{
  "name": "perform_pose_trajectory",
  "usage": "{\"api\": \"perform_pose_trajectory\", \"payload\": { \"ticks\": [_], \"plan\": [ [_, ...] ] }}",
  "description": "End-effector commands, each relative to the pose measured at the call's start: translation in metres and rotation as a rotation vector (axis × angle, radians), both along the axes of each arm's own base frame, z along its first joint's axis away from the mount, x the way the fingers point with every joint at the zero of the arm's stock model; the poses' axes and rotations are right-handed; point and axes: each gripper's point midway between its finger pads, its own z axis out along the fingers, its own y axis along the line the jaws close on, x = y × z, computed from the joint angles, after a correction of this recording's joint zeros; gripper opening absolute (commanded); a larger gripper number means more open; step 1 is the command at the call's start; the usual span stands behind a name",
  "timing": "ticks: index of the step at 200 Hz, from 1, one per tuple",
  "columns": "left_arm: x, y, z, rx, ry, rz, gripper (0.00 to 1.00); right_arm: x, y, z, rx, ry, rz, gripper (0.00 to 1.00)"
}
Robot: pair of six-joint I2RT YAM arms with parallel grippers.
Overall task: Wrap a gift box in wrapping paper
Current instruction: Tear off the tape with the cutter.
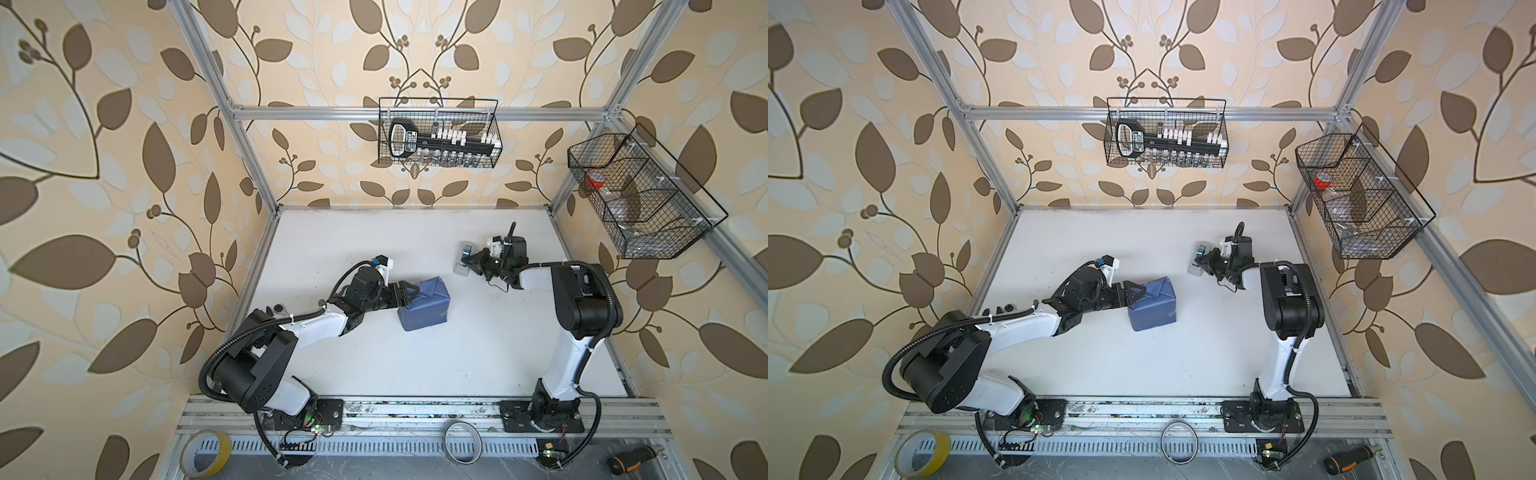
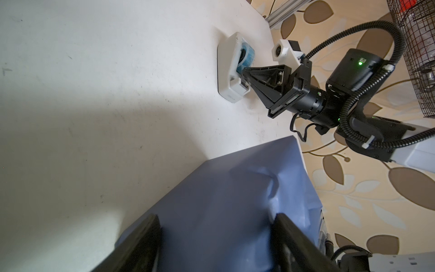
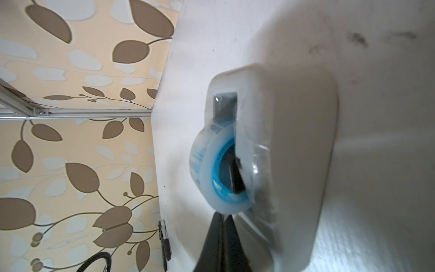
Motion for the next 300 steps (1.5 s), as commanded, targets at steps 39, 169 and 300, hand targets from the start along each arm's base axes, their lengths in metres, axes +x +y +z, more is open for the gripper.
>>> {"api": "perform_pose_trajectory", "payload": {
  "ticks": [39,169,300],
  "plan": [
    [-0.029,0.022,-0.06,0.179,0.166,-0.011,0.77,-0.008,0.016,0.055,0.161,-0.11,0.037,0.0],
    [-0.028,0.022,-0.062,0.181,0.165,-0.012,0.77,-0.05,0.031,0.02,0.167,-0.035,0.051,0.0],
    [-0.028,0.021,-0.061,0.184,0.16,-0.014,0.77,-0.068,-0.003,-0.077,-0.145,0.163,-0.039,0.0]
  ]
}}
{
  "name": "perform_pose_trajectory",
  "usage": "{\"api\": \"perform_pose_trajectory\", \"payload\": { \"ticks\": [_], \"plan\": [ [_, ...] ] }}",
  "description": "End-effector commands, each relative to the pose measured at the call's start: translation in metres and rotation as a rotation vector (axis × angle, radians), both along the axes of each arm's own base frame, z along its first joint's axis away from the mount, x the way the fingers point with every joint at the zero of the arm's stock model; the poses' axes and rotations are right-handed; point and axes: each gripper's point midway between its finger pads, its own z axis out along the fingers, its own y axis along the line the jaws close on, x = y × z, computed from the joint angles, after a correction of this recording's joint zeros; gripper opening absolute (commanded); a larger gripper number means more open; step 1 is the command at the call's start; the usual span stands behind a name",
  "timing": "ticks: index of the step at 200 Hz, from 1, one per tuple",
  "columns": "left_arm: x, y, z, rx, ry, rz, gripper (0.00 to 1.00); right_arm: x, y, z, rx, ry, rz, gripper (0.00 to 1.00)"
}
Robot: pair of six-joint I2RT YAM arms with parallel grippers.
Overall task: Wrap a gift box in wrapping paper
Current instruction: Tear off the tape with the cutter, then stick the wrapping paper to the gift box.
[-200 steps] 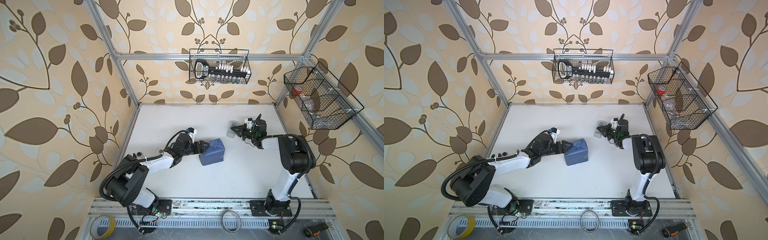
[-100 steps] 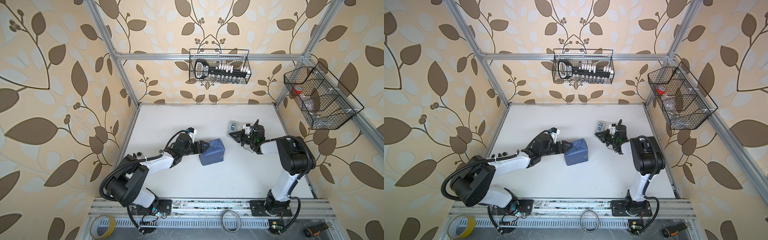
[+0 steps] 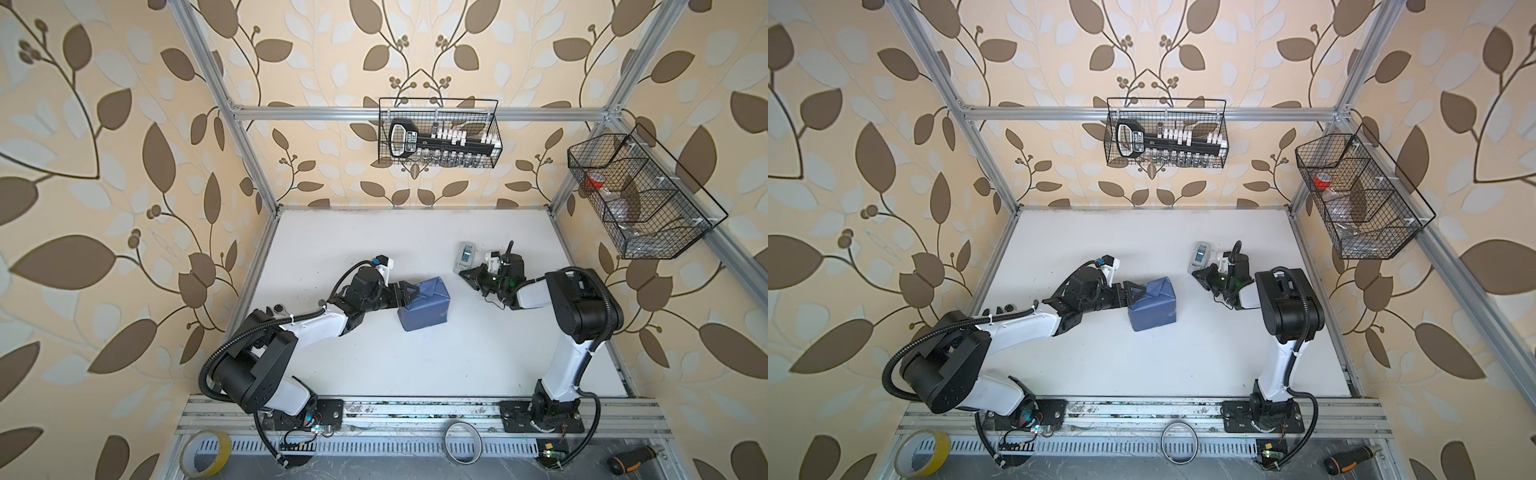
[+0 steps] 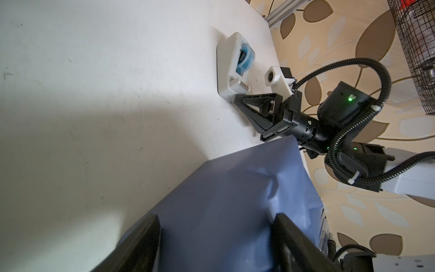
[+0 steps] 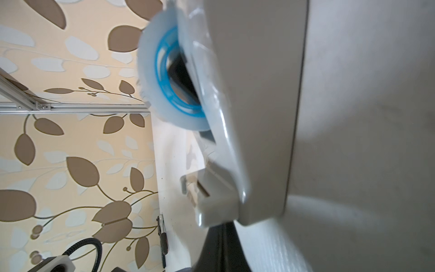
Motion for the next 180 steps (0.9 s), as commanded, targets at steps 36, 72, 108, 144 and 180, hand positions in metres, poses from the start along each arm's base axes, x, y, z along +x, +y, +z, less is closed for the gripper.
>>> {"api": "perform_pose_trajectory", "payload": {
  "ticks": [36,72,108,144,180],
  "plan": [
    [-0.028,0.022,-0.062,0.183,0.169,-0.008,0.77,-0.028,-0.022,-0.039,-0.2,0.164,-0.019,0.0],
    [-0.028,0.021,-0.062,0.184,0.168,-0.01,0.77,-0.033,-0.019,0.002,-0.206,0.059,0.032,0.0],
    [-0.029,0.022,-0.061,0.193,0.166,-0.014,0.77,-0.065,-0.003,0.089,-0.241,-0.157,0.132,0.0],
    [-0.028,0.023,-0.06,0.195,0.165,-0.013,0.77,-0.112,0.06,0.156,-0.17,-0.322,0.367,0.0],
    [-0.029,0.023,-0.062,0.2,0.166,-0.013,0.77,-0.146,0.11,0.167,-0.154,-0.315,0.563,0.0]
  ]
}}
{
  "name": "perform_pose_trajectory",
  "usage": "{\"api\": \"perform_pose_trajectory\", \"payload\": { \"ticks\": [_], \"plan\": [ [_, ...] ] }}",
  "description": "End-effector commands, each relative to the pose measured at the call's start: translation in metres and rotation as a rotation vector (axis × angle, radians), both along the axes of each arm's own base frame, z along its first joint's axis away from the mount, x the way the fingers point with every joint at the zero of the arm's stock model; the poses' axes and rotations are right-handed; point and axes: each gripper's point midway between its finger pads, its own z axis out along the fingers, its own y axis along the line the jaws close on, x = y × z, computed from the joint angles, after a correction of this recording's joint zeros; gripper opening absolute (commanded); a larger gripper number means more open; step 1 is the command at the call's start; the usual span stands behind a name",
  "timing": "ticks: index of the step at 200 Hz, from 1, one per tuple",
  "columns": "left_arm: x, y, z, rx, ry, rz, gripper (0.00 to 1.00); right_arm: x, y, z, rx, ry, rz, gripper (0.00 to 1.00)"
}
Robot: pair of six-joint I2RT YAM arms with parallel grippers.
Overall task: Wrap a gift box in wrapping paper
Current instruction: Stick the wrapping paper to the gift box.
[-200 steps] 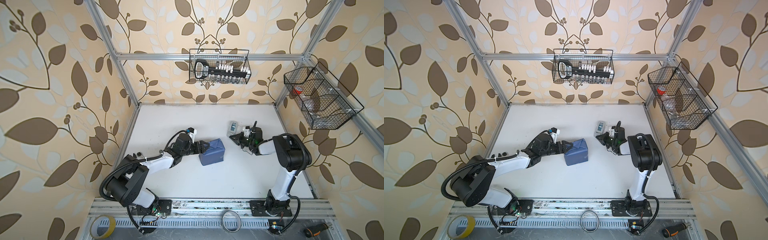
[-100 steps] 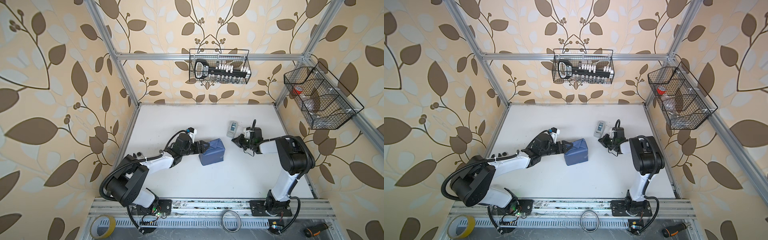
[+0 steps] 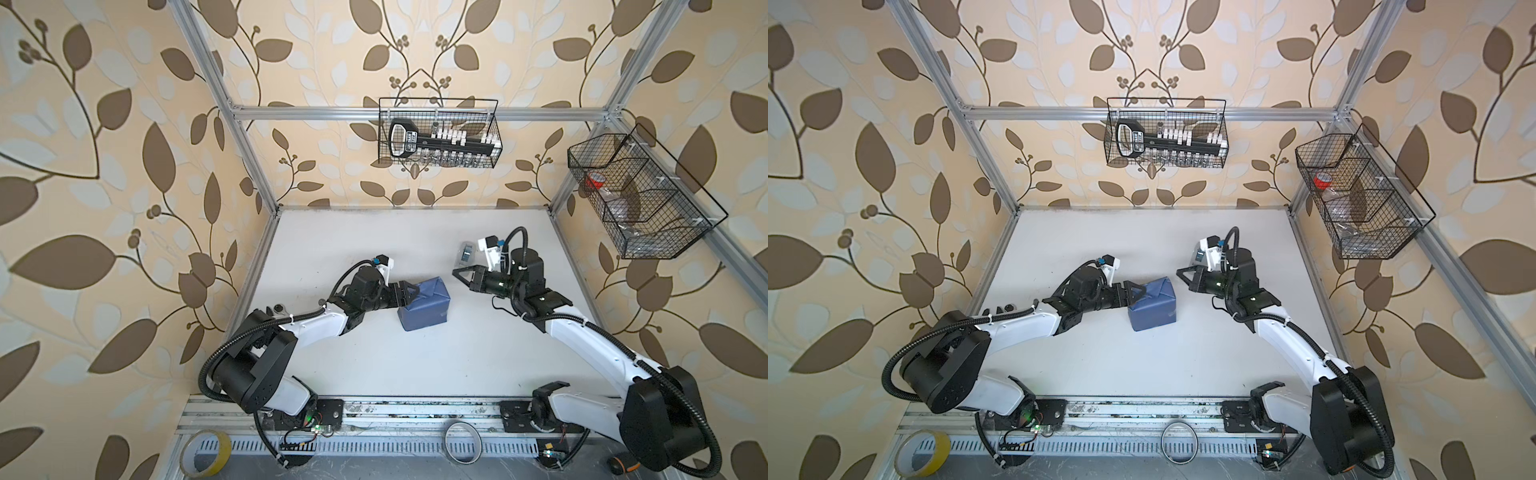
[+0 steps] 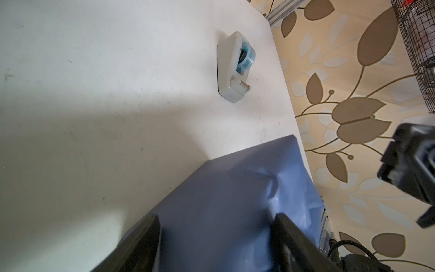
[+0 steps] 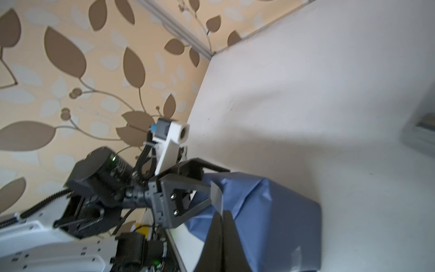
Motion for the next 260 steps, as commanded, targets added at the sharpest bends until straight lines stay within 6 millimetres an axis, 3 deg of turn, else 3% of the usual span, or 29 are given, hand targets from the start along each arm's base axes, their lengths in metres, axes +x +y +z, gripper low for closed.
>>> {"api": "perform_pose_trajectory", "payload": {
  "ticks": [1,54,260],
  "plan": [
    [-0.028,0.023,-0.062,0.19,0.165,-0.007,0.77,-0.026,0.023,-0.012,-0.048,0.078,0.128,0.0],
    [-0.028,0.023,-0.064,0.193,0.166,-0.006,0.77,-0.031,0.045,-0.018,-0.087,0.114,0.201,0.0],
    [-0.028,0.024,-0.062,0.192,0.161,-0.003,0.77,-0.018,0.05,-0.045,-0.204,0.168,0.211,0.0]
  ]
}}
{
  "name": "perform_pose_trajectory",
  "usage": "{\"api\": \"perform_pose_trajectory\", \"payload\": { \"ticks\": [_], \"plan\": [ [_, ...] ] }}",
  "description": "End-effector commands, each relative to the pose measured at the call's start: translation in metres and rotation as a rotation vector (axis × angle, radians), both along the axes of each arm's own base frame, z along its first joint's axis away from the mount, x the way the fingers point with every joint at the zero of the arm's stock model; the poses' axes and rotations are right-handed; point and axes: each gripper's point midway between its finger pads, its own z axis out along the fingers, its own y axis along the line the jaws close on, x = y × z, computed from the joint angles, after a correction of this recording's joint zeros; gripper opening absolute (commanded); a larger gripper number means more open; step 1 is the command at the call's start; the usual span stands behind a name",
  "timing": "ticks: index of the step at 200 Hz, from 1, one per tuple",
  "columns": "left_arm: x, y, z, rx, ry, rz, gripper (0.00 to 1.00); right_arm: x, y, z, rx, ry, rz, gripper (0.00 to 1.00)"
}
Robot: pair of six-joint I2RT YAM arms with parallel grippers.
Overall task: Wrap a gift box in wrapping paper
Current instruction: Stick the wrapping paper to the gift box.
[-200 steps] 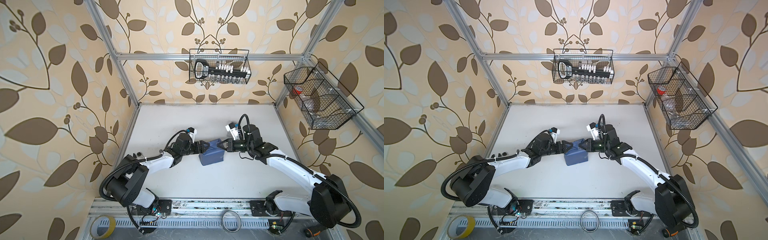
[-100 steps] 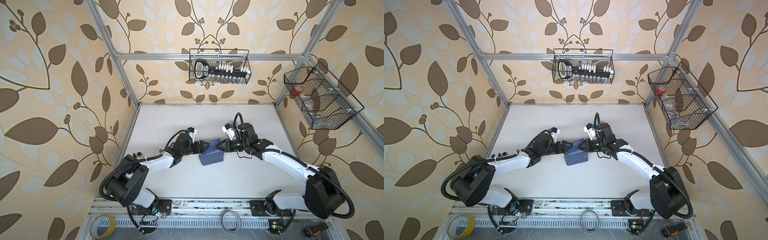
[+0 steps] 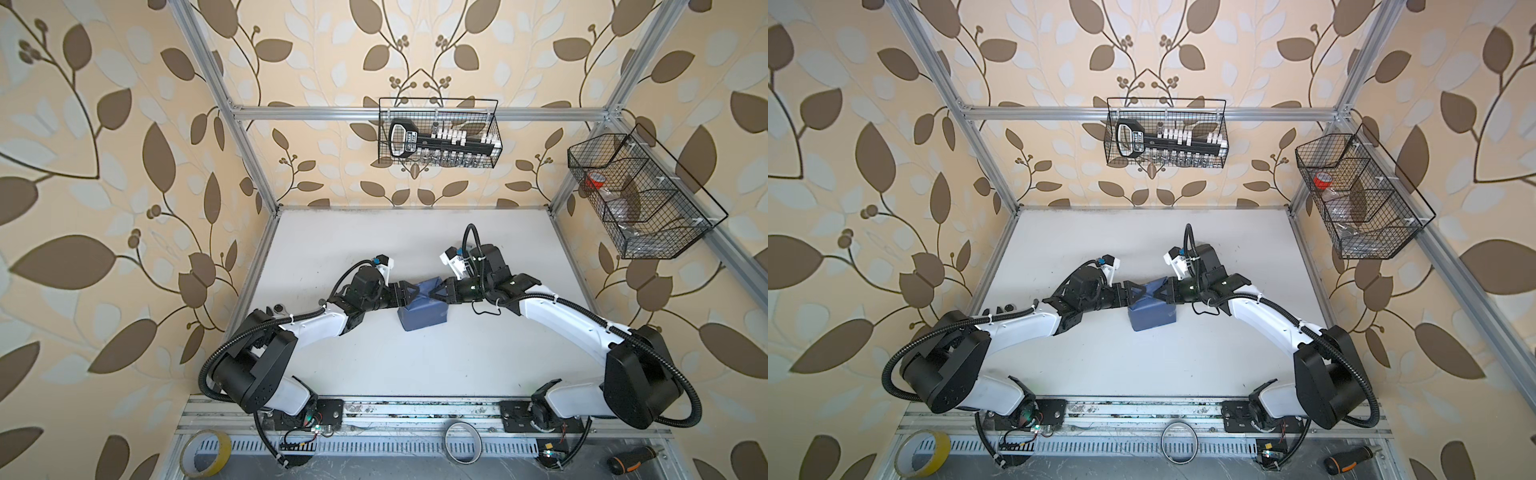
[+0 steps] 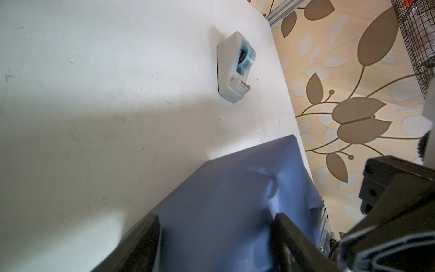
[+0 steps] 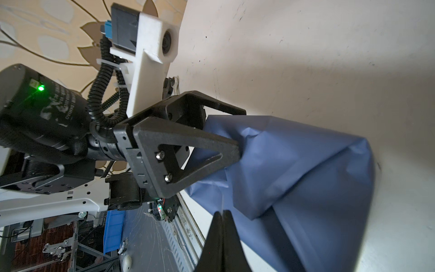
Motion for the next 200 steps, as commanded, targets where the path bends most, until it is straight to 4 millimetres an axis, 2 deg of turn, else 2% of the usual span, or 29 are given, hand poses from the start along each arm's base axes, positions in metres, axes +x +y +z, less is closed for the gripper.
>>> {"api": "perform_pose_trajectory", "payload": {
  "ticks": [1,101,143,200],
  "plan": [
    [-0.028,0.024,-0.062,0.191,0.162,-0.003,0.77,0.006,0.002,0.001,-0.024,-0.02,0.009,0.0],
    [-0.026,0.022,-0.058,0.182,0.15,-0.007,0.77,0.009,-0.011,-0.031,-0.178,-0.013,0.003,0.0],
    [-0.024,0.019,-0.052,0.17,0.141,-0.011,0.77,0.004,-0.018,-0.04,-0.308,-0.055,0.032,0.0],
    [-0.027,0.021,-0.055,0.176,0.152,-0.01,0.77,-0.001,-0.024,-0.049,-0.484,-0.134,0.07,0.0]
  ]
}}
